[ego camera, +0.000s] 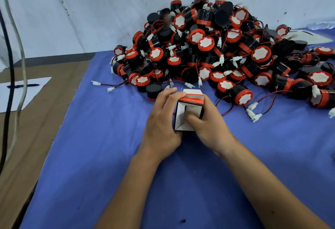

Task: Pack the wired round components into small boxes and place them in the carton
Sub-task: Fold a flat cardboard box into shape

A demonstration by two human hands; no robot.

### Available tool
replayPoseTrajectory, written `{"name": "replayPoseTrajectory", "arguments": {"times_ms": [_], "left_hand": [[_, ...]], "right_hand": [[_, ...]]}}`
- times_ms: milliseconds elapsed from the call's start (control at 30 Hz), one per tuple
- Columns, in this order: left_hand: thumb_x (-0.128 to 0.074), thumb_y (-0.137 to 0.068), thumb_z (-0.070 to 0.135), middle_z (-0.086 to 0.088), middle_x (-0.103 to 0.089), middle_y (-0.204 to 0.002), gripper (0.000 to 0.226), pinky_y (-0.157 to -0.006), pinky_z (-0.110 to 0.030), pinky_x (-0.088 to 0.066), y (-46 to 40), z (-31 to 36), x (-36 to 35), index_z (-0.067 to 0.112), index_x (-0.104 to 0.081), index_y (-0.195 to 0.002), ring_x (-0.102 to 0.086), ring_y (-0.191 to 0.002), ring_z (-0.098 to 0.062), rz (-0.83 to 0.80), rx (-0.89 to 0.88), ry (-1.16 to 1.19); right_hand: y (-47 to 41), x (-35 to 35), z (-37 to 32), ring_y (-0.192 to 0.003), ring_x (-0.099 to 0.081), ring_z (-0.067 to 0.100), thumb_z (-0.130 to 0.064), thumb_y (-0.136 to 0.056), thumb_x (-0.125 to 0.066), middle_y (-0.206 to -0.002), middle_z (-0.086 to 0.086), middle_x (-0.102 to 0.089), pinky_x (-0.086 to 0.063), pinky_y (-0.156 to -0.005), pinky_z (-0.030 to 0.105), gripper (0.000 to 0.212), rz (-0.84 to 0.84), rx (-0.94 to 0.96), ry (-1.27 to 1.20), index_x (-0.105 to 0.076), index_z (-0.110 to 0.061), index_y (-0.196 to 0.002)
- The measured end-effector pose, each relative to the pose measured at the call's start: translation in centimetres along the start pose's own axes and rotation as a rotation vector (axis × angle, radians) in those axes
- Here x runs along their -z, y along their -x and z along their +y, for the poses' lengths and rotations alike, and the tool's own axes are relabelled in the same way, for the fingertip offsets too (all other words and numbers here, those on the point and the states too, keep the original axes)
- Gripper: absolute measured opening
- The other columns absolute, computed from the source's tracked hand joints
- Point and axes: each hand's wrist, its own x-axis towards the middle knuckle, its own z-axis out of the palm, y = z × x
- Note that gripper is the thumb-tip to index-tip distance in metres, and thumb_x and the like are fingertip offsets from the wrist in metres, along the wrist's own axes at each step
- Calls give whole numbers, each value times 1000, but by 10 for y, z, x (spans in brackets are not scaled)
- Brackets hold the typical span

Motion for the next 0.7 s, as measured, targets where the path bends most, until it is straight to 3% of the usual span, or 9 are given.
{"name": "replayPoseTrajectory", "arguments": {"times_ms": [133, 300, 400, 533, 700], "left_hand": [[-73, -70, -4, 6, -44, -150, 81, -97, -26, -53, -1, -1, 0, 21, -48, -143, -46, -139, -10, 21, -14, 9], [-77, -75, 5, 4, -51, -143, 76, -90, -36, -58, -2, -5, 5, 22, -49, -143, -50, -134, -17, 65, 31, 66], [-75, -73, 2, 4, -49, -144, 79, -96, -27, -53, -1, -3, 4, 22, -48, -144, -49, -134, -14, 56, -6, 21], [-73, -72, 1, 3, -48, -146, 77, -102, -8, -39, 0, 3, -3, 16, -48, -144, -48, -136, -14, 40, -32, -30], [-75, -79, 0, 2, -52, -140, 71, -94, -17, -49, 1, 1, -1, 20, -47, -141, -54, -128, -16, 84, -19, -16]], "right_hand": [[-1, 4, -2, -106, -67, 3, -7, -90, -64, -112, -16, -72, -55, -83, 20, 43, -54, 2, -103, -59, -31, -126], [-3, 18, -8, -110, -70, 21, -11, -83, -77, -114, 4, -75, -58, -92, 33, 35, -94, 19, -269, -68, -16, -116], [-3, 17, -7, -107, -72, 24, -5, -87, -74, -110, 6, -76, -59, -93, 43, 29, -72, -2, -229, -66, -16, -113], [-1, 11, -6, -94, -74, 17, -2, -93, -69, -101, 0, -77, -60, -77, 30, 26, 3, 11, -153, -64, -20, -110], [-1, 12, -7, -99, -75, 19, -6, -86, -80, -105, 2, -77, -63, -83, 34, 32, -94, 21, -173, -64, -16, -112]]}}
